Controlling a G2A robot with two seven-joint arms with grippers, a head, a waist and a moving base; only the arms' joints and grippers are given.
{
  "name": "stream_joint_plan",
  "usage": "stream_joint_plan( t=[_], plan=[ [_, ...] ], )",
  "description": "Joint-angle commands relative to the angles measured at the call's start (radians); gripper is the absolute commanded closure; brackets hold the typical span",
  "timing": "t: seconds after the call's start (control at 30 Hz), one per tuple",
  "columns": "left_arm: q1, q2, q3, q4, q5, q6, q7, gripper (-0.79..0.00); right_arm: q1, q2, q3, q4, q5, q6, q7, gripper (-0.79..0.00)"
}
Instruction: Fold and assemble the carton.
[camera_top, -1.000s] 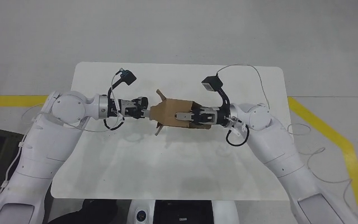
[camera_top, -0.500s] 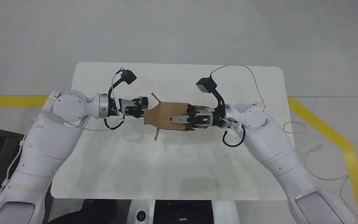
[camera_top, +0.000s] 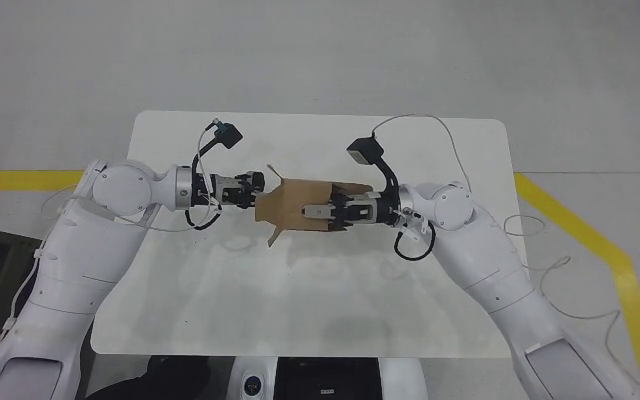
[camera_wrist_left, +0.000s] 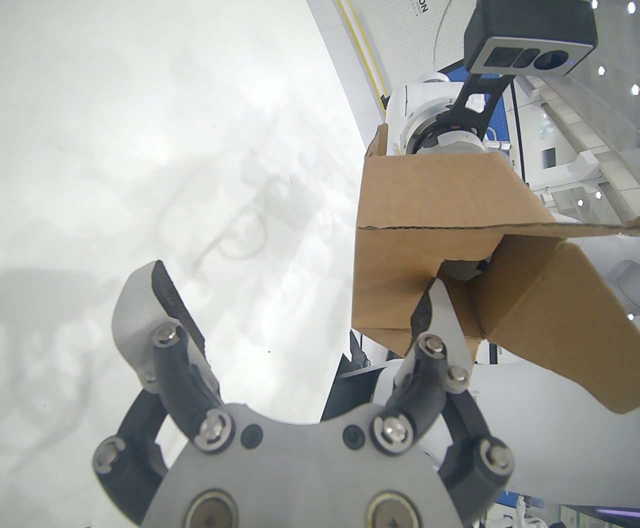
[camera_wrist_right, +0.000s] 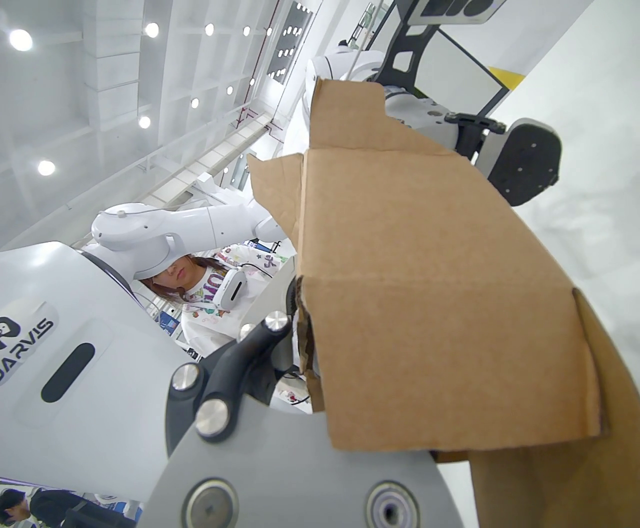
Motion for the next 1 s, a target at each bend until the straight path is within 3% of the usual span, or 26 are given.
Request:
stream_joint_plan(
  t=[0.0,0.43,0.73,0.97],
  plan=[
    [0.0,0.0,0.003,-0.002,0.003,-0.004,-0.003,-0.785,0.0,-0.001,0.001,0.0,0.001,0.0,0.001,0.0],
    [0.017,0.008,-0.024,-0.003,0.019,-0.031,0.015,-0.785,-0.027,0.006,0.067,0.003,-0.023,-0.031,-0.097,0.0],
    [0.067,0.018,-0.026,-0.067,0.093,-0.095,-0.004,-0.785,-0.062,0.015,0.117,-0.034,-0.082,-0.033,-0.192,0.0],
    [0.091,0.026,-0.057,-0.094,0.049,-0.117,0.012,-0.785,-0.068,0.011,0.101,-0.056,-0.163,0.002,-0.229,0.0]
  ],
)
